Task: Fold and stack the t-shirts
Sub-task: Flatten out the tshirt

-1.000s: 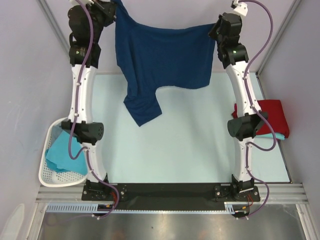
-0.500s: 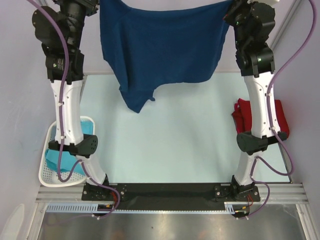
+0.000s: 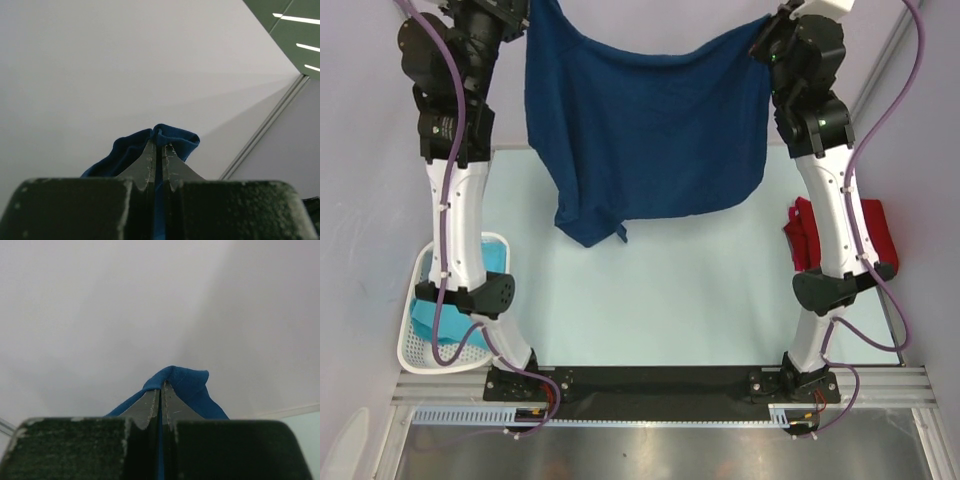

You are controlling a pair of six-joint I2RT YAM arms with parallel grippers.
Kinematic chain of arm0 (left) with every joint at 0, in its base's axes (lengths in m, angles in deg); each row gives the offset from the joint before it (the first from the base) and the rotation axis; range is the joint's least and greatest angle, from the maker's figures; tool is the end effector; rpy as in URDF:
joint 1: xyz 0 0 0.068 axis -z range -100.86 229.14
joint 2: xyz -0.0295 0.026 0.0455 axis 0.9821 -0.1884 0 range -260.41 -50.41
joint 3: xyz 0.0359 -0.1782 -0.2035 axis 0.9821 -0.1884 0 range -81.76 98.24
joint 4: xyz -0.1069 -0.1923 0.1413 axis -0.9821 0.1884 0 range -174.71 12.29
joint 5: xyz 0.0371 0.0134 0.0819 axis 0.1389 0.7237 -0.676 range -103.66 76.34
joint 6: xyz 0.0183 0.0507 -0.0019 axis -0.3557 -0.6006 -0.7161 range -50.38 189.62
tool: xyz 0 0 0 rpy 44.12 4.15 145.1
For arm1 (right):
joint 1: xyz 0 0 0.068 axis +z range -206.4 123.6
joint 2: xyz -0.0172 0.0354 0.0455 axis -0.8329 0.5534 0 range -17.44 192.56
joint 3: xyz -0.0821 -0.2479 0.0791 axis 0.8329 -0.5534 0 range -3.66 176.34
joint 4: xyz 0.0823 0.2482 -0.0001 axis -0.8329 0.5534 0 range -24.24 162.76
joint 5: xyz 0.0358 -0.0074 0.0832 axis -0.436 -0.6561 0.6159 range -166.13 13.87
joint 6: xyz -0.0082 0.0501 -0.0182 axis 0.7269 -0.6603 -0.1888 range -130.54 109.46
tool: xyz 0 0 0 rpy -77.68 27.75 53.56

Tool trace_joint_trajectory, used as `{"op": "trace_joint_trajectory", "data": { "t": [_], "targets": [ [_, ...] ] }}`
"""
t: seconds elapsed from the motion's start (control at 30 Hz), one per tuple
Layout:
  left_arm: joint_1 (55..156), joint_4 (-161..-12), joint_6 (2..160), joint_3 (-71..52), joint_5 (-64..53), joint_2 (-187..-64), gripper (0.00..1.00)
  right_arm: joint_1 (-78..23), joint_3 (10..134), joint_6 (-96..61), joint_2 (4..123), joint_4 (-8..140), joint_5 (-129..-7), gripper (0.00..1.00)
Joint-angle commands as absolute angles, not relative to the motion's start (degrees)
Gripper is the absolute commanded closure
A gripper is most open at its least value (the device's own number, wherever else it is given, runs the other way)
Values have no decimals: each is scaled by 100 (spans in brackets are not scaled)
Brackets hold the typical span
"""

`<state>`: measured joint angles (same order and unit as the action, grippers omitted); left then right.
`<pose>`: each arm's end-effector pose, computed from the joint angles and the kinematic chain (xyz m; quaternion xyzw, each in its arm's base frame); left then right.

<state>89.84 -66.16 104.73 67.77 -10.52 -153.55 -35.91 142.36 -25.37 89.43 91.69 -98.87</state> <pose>0.2967 -0.0582 0.6406 -0.0861 0.5093 -0.3463 0.7831 0.3352 0.1105 0.5918 0.1243 0.6157 0.1164 0.7694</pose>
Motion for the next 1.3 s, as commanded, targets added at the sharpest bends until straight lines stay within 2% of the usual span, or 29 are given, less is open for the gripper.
{"op": "trace_joint_trajectory", "data": {
  "t": [0.0, 0.43, 0.57, 0.73, 0.9, 1.1, 1.27],
  "targets": [
    [9336, -6643, 10109, 6748, -1259, -14798, 100, -3373, 14075, -2233, 8478, 9037, -10222, 100],
    [11156, -6124, 8598, 6625, -2780, -13576, 100, -1546, 12977, -546, 7134, 8169, -11919, 100],
    [11455, -6414, 8316, 6160, -3184, -13251, 100, -1175, 12906, -124, 7098, 7877, -12244, 100],
    [11500, -6476, 8097, 6185, -3308, -13373, 100, -1131, 12984, 106, 7360, 7578, -12271, 100],
    [11360, -6528, 7911, 6299, -3405, -13777, 100, -1806, 13125, -542, 7660, 8014, -11684, 100],
    [9850, -6598, 9510, 6150, -2017, -14532, 100, -3228, 13468, -2134, 8362, 8764, -10480, 100],
    [9409, -6836, 10055, 6571, -1578, -15472, 100, -3881, 13933, -2784, 9180, 8765, -9654, 100]
  ]
}}
